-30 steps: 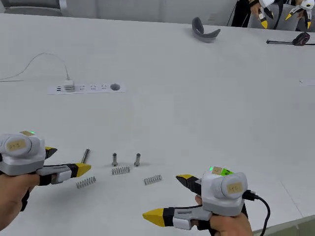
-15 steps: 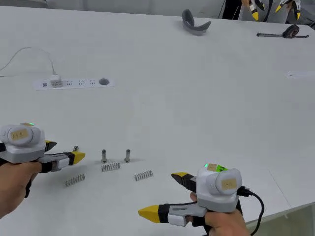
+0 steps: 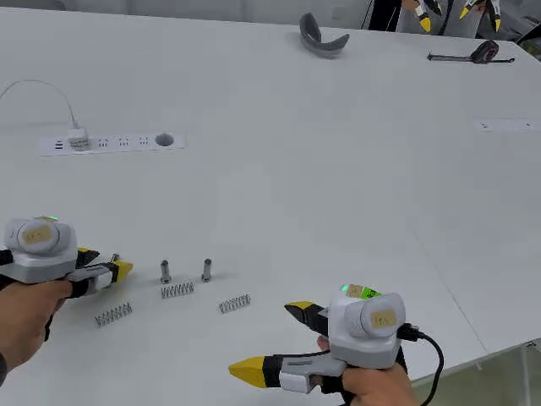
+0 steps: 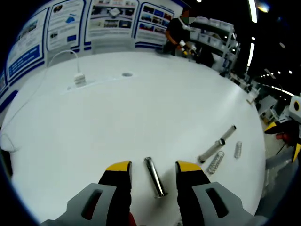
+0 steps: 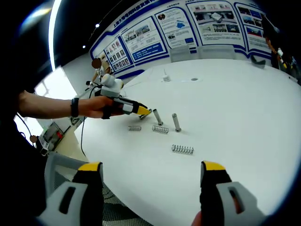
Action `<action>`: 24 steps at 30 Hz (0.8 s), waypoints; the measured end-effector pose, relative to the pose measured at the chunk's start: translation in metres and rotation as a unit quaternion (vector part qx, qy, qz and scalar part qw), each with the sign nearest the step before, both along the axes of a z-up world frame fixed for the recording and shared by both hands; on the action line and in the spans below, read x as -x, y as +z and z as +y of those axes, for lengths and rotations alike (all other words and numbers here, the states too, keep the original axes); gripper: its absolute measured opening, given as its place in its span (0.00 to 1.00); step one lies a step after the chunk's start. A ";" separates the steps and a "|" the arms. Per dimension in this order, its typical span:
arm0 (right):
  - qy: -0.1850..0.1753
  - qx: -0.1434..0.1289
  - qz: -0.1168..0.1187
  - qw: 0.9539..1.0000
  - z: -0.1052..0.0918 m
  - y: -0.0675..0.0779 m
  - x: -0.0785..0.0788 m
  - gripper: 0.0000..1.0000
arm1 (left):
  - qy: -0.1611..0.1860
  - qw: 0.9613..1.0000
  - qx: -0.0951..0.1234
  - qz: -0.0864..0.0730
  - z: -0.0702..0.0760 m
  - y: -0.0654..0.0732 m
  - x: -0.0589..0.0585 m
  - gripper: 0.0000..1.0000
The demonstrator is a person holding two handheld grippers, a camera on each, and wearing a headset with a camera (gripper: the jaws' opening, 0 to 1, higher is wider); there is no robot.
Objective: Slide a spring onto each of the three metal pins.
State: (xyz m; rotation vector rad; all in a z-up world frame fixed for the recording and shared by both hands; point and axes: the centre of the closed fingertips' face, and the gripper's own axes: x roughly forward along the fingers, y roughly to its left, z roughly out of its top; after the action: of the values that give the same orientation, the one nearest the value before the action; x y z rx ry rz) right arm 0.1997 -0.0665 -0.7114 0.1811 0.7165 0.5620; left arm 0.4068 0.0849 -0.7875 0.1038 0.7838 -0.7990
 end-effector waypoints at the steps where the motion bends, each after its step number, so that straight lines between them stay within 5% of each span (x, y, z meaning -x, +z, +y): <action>1: 0.000 0.000 0.000 1.000 0.000 0.000 0.000 0.86 | -0.001 1.000 -0.002 0.000 0.000 -0.001 0.000 0.36; 7: -0.001 -0.002 -0.001 1.000 -0.001 0.002 -0.003 0.86 | -0.014 1.000 -0.018 -0.014 -0.006 -0.004 0.000 0.27; 11: 0.001 -0.003 -0.001 1.000 -0.001 0.002 -0.004 0.85 | -0.046 0.997 -0.050 -0.045 -0.008 -0.005 -0.001 0.19; 24: 0.005 -0.006 0.002 1.000 0.003 0.000 -0.004 0.85 | -0.113 0.988 -0.083 -0.066 -0.017 -0.004 0.006 0.13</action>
State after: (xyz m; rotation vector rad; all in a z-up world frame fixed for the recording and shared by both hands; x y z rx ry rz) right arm 0.2041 -0.0631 -0.7111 0.1892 0.7176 0.5747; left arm 0.4008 0.0683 -0.7910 0.3963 0.7194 -0.9300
